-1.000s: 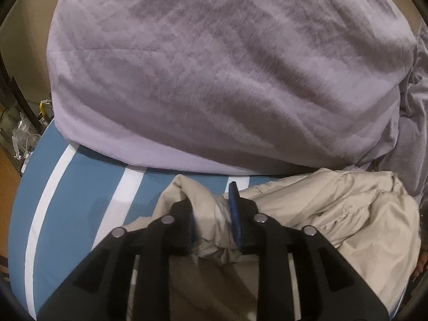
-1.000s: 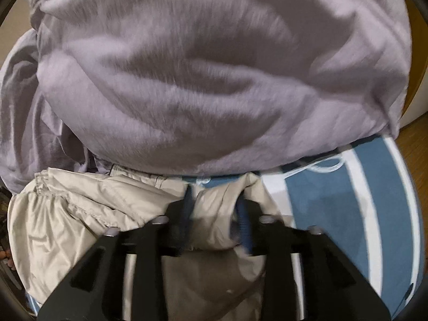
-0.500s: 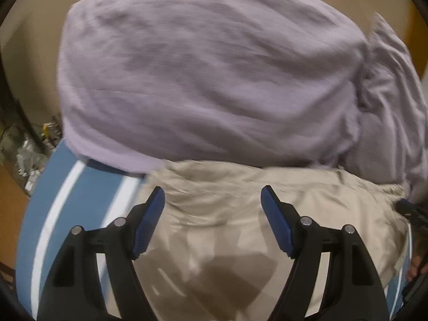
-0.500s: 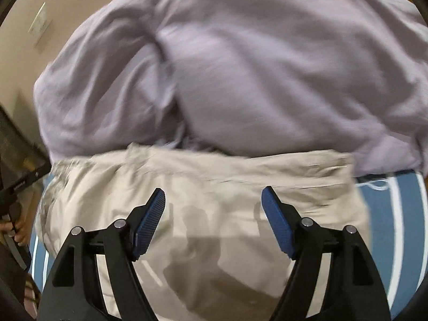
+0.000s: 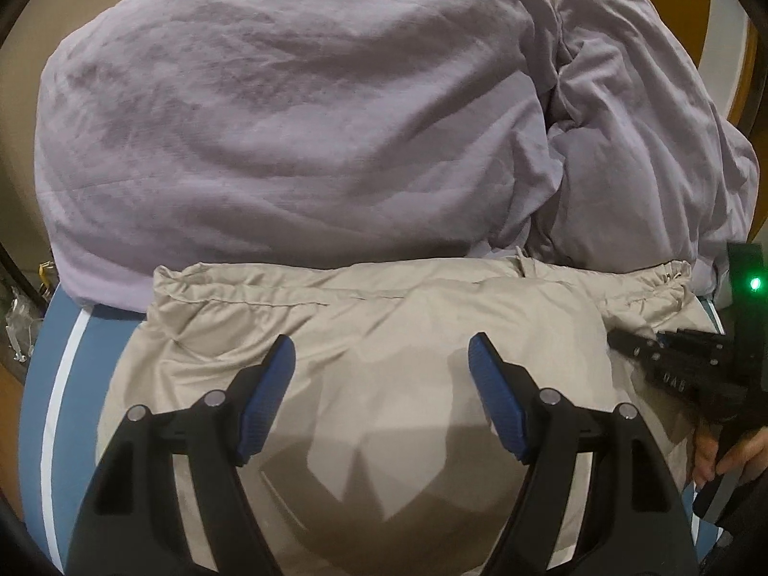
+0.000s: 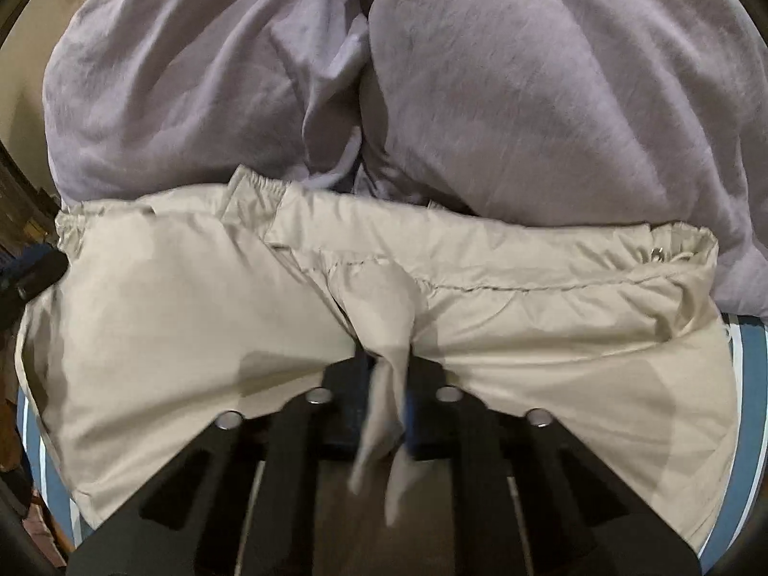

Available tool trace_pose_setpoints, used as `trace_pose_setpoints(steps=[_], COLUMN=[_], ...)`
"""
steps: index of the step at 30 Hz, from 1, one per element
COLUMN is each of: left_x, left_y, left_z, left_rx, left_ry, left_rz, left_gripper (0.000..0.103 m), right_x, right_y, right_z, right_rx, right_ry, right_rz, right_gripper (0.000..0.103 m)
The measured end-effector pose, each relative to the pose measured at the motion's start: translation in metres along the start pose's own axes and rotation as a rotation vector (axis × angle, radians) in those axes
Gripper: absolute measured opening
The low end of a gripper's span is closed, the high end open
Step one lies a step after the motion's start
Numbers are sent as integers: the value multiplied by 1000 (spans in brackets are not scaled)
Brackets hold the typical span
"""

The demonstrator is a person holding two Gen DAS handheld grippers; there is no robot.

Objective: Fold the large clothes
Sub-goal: 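Lower the hem onto the jacket near the collar and open both grippers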

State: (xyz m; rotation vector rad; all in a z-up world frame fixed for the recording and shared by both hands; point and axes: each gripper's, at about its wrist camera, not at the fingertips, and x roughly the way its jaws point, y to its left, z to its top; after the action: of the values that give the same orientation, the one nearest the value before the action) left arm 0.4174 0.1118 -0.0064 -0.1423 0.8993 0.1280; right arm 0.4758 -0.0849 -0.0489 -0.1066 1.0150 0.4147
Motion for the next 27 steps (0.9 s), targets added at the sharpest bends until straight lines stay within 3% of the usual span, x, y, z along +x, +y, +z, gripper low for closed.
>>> trace_pose_setpoints(steps=[6, 20, 25, 27], left_x=[-3, 33, 59, 70], left_y=[-6, -7, 0, 4], left_z=[3, -5, -7, -8], left_rx=[7, -3, -23, -30], left_ry=[-36, -26, -9, -6], left_rz=[7, 70, 147, 177], left_gripper=[75, 76, 77, 77], right_x=[-25, 10, 14, 12], right_y=[-15, -25, -32, -34], right_z=[29, 16, 10, 8], right_rx=[88, 93, 102, 102], right_ry=[-113, -85, -91, -93], right_rz=[-22, -58, -43, -34], right_gripper=[5, 7, 20, 39])
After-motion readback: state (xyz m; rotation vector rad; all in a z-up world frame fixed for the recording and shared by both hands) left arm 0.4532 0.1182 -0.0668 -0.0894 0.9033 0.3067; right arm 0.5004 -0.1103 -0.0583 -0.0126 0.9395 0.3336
